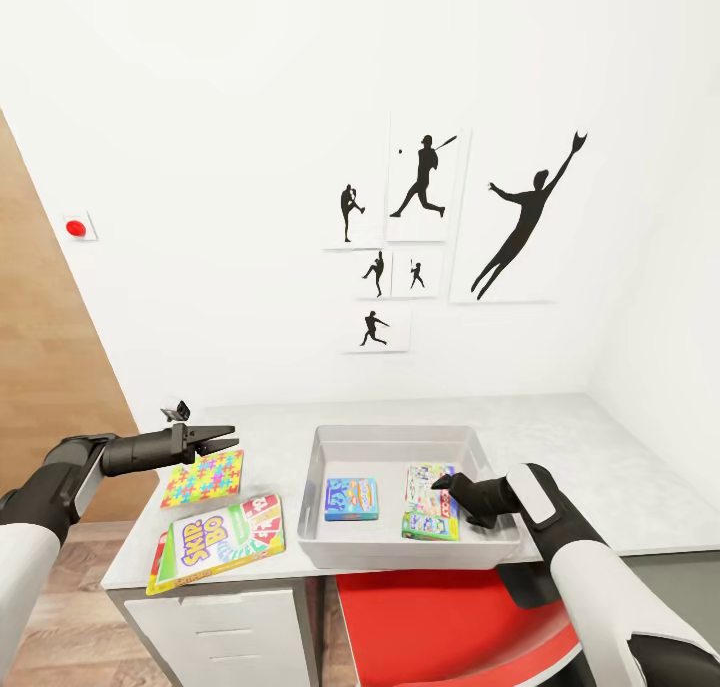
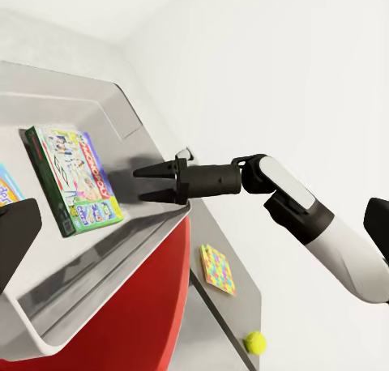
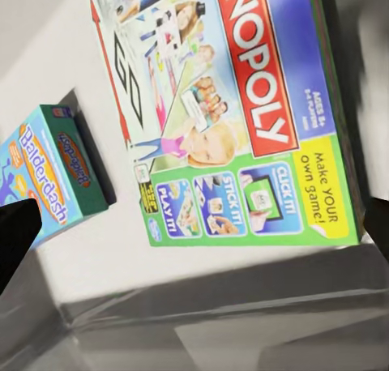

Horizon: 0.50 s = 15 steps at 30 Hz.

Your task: Put all the toys in the child's room - the three board games (two on the bed and one on the table), the two jigsaw puzzles on the table, and the tennis ball on the table - inside the toy box on the table in the child's room.

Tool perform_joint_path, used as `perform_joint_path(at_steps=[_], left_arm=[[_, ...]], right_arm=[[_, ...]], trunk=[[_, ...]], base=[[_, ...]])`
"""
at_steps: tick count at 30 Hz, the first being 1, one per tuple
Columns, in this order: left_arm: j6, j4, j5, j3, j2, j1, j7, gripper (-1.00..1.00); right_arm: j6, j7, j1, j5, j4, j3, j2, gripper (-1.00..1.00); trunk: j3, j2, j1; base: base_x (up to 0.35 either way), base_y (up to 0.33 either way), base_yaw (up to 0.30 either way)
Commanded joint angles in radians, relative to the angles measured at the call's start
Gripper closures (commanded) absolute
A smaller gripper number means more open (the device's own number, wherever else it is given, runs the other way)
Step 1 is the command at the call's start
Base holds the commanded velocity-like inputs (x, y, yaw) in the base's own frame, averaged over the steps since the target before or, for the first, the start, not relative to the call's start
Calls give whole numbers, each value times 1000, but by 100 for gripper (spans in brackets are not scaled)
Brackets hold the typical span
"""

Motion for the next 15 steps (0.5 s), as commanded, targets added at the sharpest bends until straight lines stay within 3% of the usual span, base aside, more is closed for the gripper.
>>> perform_joint_path(at_steps=[1, 7, 15], left_arm=[[11, 0, 0, 0, 0, -1, -4, -100], [11, 0, 0, 0, 1, -1, -4, -100], [11, 0, 0, 0, 2, -1, -4, -100]], right_arm=[[4, -10, -1, -10, -1, -2, 0, -100], [12, 1, 1, -15, -25, -6, -15, -100], [27, 14, 22, -24, -196, -8, -21, -100]], trunk=[[-2, -2, 1], [-2, -2, 1], [-2, -2, 1]], base=[[0, 0, 0], [0, 0, 0], [0, 0, 0]])
